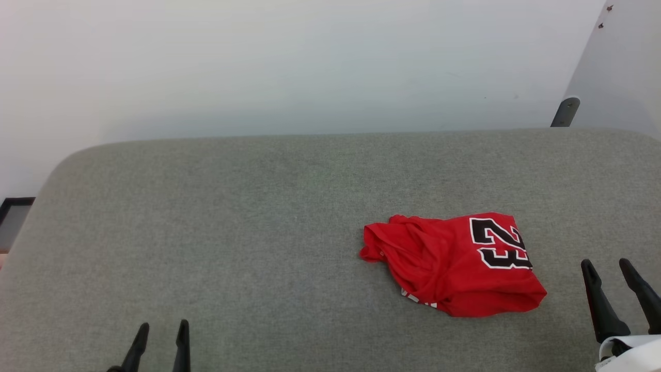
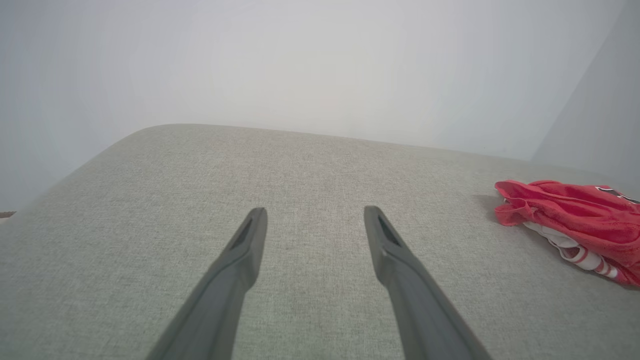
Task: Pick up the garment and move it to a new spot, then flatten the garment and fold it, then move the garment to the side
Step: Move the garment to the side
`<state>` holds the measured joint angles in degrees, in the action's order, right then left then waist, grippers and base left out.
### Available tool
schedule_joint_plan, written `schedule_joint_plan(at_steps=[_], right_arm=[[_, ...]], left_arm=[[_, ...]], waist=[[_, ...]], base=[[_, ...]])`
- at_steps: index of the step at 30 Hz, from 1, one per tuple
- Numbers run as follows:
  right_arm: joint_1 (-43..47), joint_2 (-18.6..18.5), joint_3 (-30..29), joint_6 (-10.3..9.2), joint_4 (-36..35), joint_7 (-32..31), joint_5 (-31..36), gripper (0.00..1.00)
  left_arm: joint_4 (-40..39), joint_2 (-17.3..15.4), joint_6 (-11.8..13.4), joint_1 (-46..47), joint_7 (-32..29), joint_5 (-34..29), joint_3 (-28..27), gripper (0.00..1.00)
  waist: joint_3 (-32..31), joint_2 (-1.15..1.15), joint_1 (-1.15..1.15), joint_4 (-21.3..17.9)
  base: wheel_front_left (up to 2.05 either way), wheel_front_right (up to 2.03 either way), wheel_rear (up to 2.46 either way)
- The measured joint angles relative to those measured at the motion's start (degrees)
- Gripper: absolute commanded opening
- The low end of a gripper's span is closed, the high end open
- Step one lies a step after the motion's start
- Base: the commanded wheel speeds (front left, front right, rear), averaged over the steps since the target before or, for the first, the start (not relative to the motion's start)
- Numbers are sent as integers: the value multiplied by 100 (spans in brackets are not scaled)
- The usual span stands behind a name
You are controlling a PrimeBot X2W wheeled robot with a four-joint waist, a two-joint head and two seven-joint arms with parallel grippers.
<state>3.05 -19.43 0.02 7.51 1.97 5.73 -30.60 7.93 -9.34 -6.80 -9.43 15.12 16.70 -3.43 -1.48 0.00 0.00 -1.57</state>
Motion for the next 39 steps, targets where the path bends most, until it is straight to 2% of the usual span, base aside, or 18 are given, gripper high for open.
schedule_joint_plan(at_steps=[12, 16, 20, 24, 30, 32, 39], right_arm=[[10, 126, -129, 0, -270, -310, 58, 100], [-319, -60, 11, 0, -304, -730, -20, 100], [-1020, -527, 166, 0, -247, -1388, -25, 100], [-1765, -1015, 494, 0, 183, -2513, -245, 100], [-2470, -1469, 1185, 0, 826, -4774, -1530, 100], [-2613, -1572, 1316, 0, 931, -5285, -1842, 100], [-3063, -1534, 1310, 0, 1390, -5566, -1873, 100]], left_arm=[[-1, 87, 8, 44, 0, -21, 68, 100], [-4, 155, 25, 184, 0, -52, 145, 100], [-45, 219, 26, 488, 0, -129, 271, 100], [3, 308, 29, 938, 0, -258, 386, 100], [151, 427, 24, 1423, 0, -363, 516, 100], [216, 464, 20, 1513, 0, -370, 563, 100], [289, 546, -1, 1830, 0, -508, 745, 100]], waist=[[20, 0, 0, 46], [112, 0, 0, 62], [326, 0, 0, 78], [648, 0, 0, 123], [1133, 0, 0, 236], [1268, 0, 0, 285], [1691, 0, 0, 468]], base=[[0, 0, 0], [0, 0, 0], [0, 0, 0], [0, 0, 0], [0, 0, 0], [0, 0, 0], [0, 0, 0]])
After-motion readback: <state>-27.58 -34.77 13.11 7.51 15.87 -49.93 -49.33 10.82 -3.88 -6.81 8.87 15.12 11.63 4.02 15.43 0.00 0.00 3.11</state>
